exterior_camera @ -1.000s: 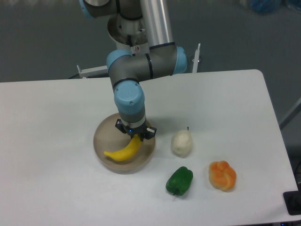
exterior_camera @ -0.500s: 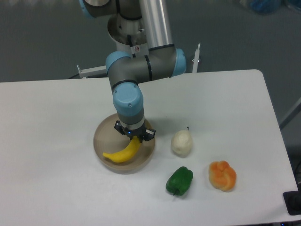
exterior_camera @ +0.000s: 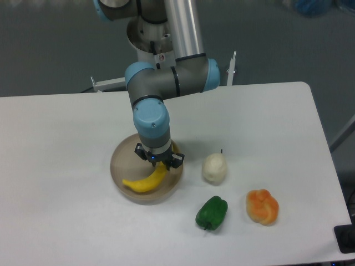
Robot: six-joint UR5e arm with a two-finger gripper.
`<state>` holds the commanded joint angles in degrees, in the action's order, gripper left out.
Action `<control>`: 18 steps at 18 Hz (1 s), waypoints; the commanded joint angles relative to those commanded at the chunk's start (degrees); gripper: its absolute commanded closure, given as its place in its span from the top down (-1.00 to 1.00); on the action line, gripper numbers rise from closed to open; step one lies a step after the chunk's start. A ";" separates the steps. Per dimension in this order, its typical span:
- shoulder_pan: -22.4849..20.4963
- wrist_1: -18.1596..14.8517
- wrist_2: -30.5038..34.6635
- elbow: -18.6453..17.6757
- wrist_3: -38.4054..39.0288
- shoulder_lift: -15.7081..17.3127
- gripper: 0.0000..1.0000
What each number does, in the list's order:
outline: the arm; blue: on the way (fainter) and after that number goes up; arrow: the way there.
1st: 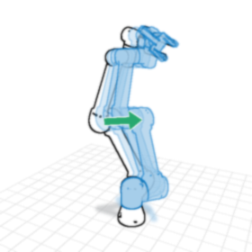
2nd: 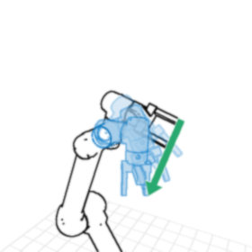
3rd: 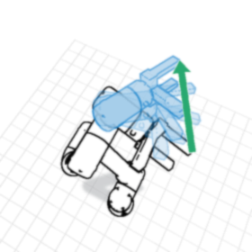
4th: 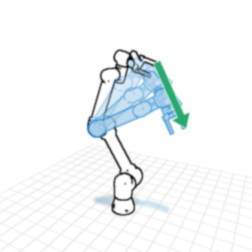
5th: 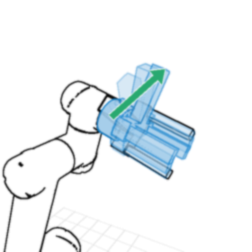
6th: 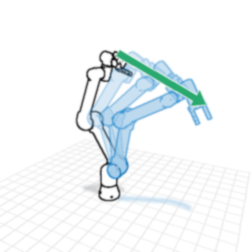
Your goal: Place bananas on a plate
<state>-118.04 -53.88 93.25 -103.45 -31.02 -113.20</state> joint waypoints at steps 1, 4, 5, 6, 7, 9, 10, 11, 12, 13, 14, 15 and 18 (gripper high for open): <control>0.00 -0.09 0.00 0.09 -0.09 0.18 1.00; -0.61 -0.09 0.09 1.49 -0.62 1.23 1.00; -1.31 -0.09 0.70 2.10 -0.70 1.58 1.00; -2.01 -0.09 0.79 2.72 -0.70 1.58 1.00; -2.80 -0.17 0.70 3.25 -0.79 1.58 1.00; -5.00 -0.26 0.79 3.52 -0.79 3.07 1.00; -5.79 -0.26 0.70 3.86 -1.05 3.34 1.00; -7.02 -0.26 0.70 4.48 -1.58 3.60 1.00; -7.81 -0.35 0.79 5.01 -2.28 3.61 1.00; -8.61 -0.35 1.05 5.71 -3.77 3.43 1.00; -9.66 -0.70 1.40 6.41 -5.52 3.43 1.00; -11.06 -0.70 1.84 6.76 -7.19 3.52 1.00; -13.97 -0.70 1.93 8.17 -11.59 3.25 1.00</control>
<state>-132.00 -54.58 95.19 -95.28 -42.61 -109.95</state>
